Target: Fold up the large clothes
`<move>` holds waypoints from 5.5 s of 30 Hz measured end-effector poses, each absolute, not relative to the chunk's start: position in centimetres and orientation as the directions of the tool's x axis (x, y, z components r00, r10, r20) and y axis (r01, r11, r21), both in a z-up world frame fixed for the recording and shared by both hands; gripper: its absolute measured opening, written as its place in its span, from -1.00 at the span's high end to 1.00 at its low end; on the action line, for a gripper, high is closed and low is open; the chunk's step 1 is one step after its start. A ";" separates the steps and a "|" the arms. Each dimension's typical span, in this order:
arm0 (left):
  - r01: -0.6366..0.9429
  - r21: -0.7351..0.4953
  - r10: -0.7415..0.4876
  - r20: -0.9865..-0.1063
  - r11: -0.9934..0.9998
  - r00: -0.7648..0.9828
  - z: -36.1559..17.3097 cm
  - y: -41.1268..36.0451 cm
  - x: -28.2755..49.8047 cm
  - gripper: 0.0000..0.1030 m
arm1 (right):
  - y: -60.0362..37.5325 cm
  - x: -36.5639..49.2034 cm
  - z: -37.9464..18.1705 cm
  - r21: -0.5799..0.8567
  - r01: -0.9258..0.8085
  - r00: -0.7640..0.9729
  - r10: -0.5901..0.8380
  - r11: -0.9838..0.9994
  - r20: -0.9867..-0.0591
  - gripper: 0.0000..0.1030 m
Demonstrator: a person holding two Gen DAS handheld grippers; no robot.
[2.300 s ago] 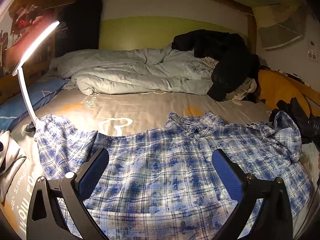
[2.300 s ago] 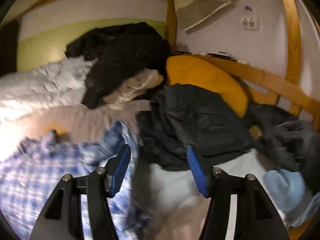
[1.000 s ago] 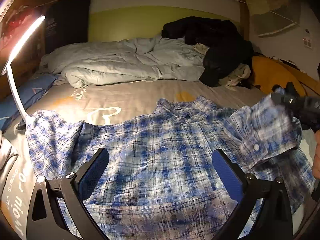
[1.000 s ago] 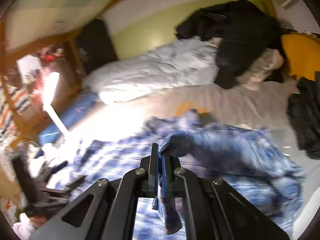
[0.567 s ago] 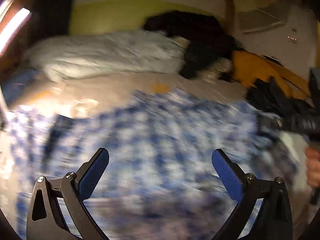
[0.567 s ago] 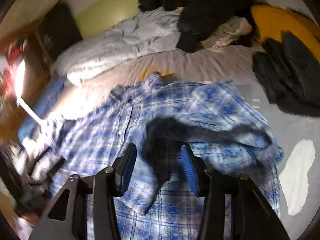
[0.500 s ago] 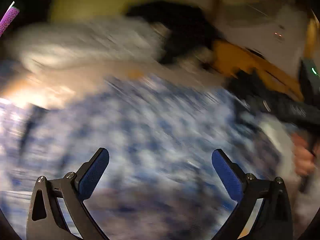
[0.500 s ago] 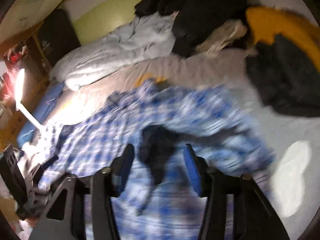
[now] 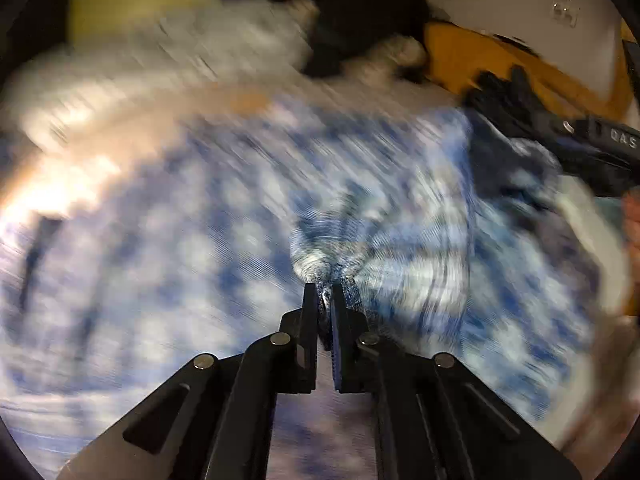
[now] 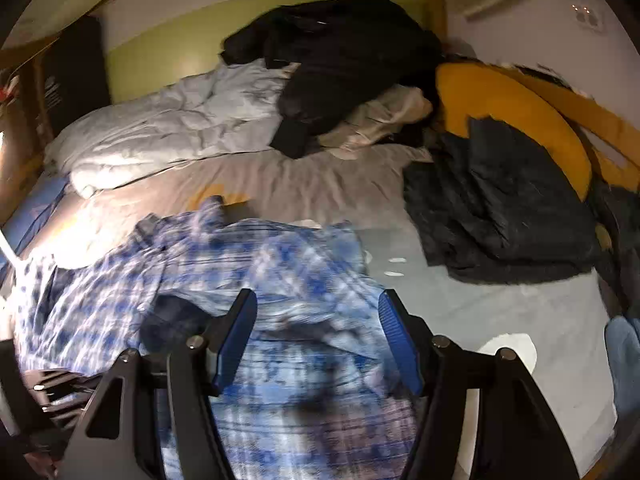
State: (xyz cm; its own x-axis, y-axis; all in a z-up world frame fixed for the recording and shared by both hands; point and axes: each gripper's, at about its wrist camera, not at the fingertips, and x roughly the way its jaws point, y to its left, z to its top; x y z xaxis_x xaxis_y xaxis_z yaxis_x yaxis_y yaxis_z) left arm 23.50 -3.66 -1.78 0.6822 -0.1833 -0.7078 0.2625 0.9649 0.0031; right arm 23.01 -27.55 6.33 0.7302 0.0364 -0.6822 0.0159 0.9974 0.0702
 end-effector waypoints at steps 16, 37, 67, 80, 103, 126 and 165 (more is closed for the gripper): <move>-0.076 0.221 0.210 -0.682 0.972 0.701 1.3 8.2 30.1 0.92 | -27.6 24.5 4.5 -0.025 0.077 0.703 -0.072 0.997 -0.708 -0.24; -0.197 0.139 0.239 -0.664 0.970 0.708 2.1 13.2 30.5 -0.41 | -27.5 23.9 4.7 -0.039 0.083 0.715 -0.087 0.996 -0.693 -0.28; -0.471 -0.120 0.197 -0.798 0.874 0.569 -0.5 35.3 25.8 -0.43 | -25.0 23.5 4.7 0.000 -0.074 0.748 0.056 0.997 -0.661 -0.72; -0.513 -0.289 0.137 -0.755 0.808 0.641 -2.7 37.3 27.0 0.97 | -25.8 25.1 3.4 0.087 -0.047 0.699 0.095 0.995 -0.709 -0.71; -0.084 -0.258 -0.119 -0.679 0.962 0.724 3.9 14.9 22.6 -0.37 | -26.5 24.2 4.1 0.073 -0.036 0.696 0.077 0.997 -0.714 -0.71; 0.213 -0.293 -0.341 -0.509 0.932 0.791 9.7 17.7 19.8 -0.16 | -26.3 25.1 2.9 0.053 0.004 0.677 0.036 0.999 -0.735 -0.71; -0.415 -0.137 0.123 -0.831 0.899 0.542 -6.3 29.7 33.7 0.85 | -25.7 25.1 2.9 0.022 -0.031 0.677 0.037 0.999 -0.735 -0.71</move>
State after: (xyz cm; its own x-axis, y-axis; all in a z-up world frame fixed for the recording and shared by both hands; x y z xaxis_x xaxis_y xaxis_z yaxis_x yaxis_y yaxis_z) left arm 33.71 29.68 -6.31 0.5418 0.1231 -0.8314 -0.4151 0.8994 -0.1373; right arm 25.12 -25.74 2.93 0.6770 0.0370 -0.7351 -0.0310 0.9993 0.0218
